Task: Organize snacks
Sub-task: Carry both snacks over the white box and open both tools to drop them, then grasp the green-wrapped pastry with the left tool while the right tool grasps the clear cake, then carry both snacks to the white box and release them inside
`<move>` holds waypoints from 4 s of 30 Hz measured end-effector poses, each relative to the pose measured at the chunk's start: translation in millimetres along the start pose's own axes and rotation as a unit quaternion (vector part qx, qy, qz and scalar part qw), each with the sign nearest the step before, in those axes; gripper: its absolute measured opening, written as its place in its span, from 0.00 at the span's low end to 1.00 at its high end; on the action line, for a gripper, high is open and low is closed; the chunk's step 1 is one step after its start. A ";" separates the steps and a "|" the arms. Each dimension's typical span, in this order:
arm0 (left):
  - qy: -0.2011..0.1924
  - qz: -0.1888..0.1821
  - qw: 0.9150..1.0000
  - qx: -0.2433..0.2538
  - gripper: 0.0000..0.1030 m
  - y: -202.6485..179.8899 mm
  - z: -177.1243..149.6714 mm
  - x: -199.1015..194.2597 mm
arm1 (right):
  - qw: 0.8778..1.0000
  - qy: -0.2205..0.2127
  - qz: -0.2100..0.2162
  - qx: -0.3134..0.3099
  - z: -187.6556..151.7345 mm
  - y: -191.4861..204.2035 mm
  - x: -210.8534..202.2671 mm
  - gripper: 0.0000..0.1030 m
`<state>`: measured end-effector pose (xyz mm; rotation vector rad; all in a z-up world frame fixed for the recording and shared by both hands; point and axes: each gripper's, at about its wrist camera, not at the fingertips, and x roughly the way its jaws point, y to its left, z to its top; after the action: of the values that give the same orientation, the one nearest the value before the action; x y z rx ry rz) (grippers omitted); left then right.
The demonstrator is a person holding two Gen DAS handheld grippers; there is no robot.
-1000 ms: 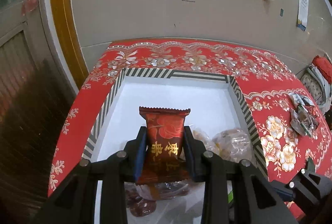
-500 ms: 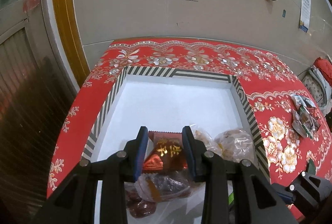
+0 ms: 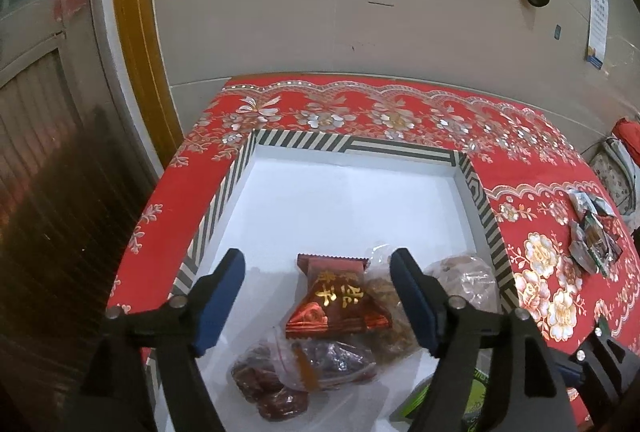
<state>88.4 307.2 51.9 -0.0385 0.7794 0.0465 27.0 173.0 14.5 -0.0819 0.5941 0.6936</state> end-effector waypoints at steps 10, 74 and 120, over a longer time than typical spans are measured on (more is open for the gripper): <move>-0.049 -0.047 0.998 -0.018 0.85 -6.6 4.2 -19.9 | 0.996 -0.061 -0.045 0.056 5.6 -48.6 -49.5 0.60; 0.037 -0.272 0.943 0.189 0.46 -230.3 -65.5 -31.0 | 0.974 -0.026 -0.126 0.187 -34.1 -232.1 -137.4 0.35; -0.040 -0.119 0.992 -0.002 0.46 -12.2 3.9 -27.6 | 0.993 -0.055 -0.029 0.098 39.4 -88.1 -55.2 0.35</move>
<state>72.2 294.5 74.3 -0.1323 0.6910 -0.1761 67.4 83.5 66.5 0.1214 0.5490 0.5756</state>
